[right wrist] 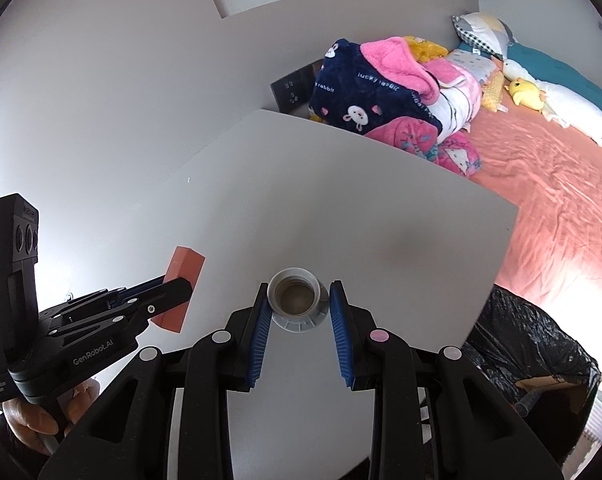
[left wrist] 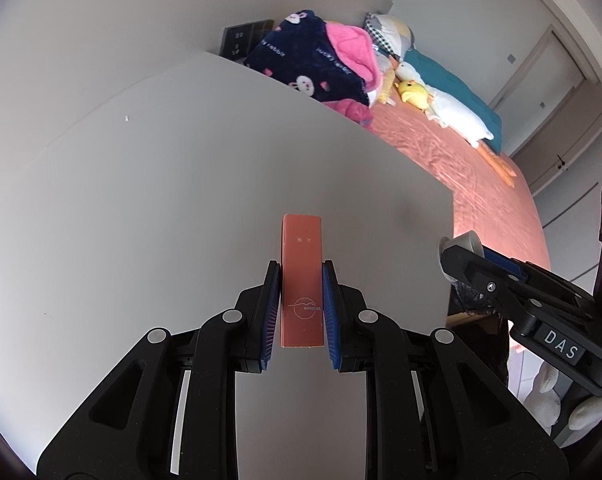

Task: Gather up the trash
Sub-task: 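Carry the pink box and white cap over the trash bag and release both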

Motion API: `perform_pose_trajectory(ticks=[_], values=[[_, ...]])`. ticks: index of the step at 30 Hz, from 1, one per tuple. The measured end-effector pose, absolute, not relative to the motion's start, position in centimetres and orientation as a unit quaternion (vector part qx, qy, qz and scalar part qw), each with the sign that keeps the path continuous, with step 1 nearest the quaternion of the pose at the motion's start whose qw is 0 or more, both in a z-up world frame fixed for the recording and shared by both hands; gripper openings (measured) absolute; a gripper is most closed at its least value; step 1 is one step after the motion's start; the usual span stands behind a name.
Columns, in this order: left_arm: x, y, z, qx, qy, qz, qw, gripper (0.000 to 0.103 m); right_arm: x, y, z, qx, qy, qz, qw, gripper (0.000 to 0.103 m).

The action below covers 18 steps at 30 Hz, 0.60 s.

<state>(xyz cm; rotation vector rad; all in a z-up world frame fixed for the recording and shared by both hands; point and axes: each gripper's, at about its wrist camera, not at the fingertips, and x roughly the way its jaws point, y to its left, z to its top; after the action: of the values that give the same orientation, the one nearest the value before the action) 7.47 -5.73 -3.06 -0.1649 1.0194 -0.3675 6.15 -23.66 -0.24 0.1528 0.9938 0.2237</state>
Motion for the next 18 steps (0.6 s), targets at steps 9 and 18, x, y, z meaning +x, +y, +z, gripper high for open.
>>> perform_pose_trajectory(ticks=[9, 18], values=[[6.8, -8.9, -2.0, -0.060, 0.479, -0.206, 0.851, 0.020, 3.3, -26.3, 1.3, 0.089, 0.460, 0.087, 0.879, 0.031], [5.7, -12.2, -1.6, -0.042, 0.478, -0.234, 0.846, 0.020, 0.6, -29.2, 2.2, 0.101, 0.449, 0.068, 0.885, 0.031]])
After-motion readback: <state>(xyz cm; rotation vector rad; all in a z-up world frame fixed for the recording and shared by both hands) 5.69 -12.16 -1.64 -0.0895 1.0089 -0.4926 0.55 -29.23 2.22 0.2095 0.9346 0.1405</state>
